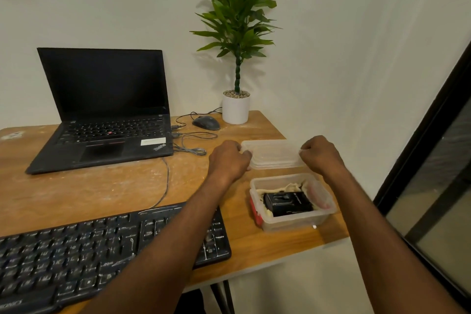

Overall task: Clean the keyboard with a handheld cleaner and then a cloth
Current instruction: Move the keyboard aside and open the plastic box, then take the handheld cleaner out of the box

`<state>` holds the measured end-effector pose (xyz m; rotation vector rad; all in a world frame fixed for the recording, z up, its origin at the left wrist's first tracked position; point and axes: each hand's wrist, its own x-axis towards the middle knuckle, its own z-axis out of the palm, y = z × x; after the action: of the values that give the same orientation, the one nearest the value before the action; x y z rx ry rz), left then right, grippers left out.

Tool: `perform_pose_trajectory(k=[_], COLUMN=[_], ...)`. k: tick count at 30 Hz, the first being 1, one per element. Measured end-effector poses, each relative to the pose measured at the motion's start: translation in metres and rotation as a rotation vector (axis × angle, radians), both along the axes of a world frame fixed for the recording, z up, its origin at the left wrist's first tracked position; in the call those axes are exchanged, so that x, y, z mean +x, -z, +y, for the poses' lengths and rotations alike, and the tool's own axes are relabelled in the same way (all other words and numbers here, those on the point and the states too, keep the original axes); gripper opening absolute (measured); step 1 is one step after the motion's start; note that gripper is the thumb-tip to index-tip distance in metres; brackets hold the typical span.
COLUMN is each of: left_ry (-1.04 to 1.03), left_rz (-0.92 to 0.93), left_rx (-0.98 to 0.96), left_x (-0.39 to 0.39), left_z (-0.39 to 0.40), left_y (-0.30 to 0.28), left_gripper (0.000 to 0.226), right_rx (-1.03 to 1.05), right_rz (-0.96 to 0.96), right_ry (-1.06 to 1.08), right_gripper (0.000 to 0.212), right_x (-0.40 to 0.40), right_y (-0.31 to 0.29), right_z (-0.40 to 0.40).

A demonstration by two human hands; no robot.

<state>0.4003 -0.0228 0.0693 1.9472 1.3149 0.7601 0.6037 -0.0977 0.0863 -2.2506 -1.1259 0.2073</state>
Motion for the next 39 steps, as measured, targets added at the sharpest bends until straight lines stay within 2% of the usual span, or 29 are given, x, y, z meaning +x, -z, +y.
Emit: perform_pose_trajectory(k=[5,11,17,21,24,28,31,35,39], left_ry=[-0.019,-0.039,-0.053,-0.053,-0.038,0.16,0.327,0.485,0.523], left_rz=[0.116,0.265,0.253,0.278,0.209,0.067,0.238,0.525,0.638], left_rx=[-0.04,-0.033,-0.053,0.019,0.177,0.302,0.295,0.272,0.251], left_x=[0.014,0.02,0.02,0.016,0.003,-0.013,-0.011,0.0,0.004], left_z=[0.031,0.042,0.047,0.035,0.007,-0.049,-0.074,-0.077,-0.071], left_y=[0.026,0.044,0.058,0.049,0.024,-0.007,-0.018,-0.02,-0.023], left_gripper=[0.04,0.029,0.023,0.034,0.042,0.039,0.05,0.066,0.065], right_rx=[-0.17,-0.298,-0.335,-0.231,-0.034,0.096,0.089,0.033,0.031], right_rz=[-0.028,-0.05,-0.023,-0.019,-0.063,-0.035,-0.009,-0.078,-0.136], right_ry=[-0.033,-0.069,-0.13,-0.083,-0.03,-0.049,-0.02,0.037,0.073], right_gripper=[0.019,0.006,0.01,0.017,0.035,0.029,0.028,0.03,0.031], right_x=[0.006,0.004,0.001,-0.003,-0.009,-0.03,-0.046,-0.061,-0.067], right_y=[0.009,0.015,0.016,0.005,-0.005,-0.008,0.0,0.015,0.02], right_z=[0.022,0.031,0.031,0.012,-0.024,-0.082,-0.107,-0.11,-0.108])
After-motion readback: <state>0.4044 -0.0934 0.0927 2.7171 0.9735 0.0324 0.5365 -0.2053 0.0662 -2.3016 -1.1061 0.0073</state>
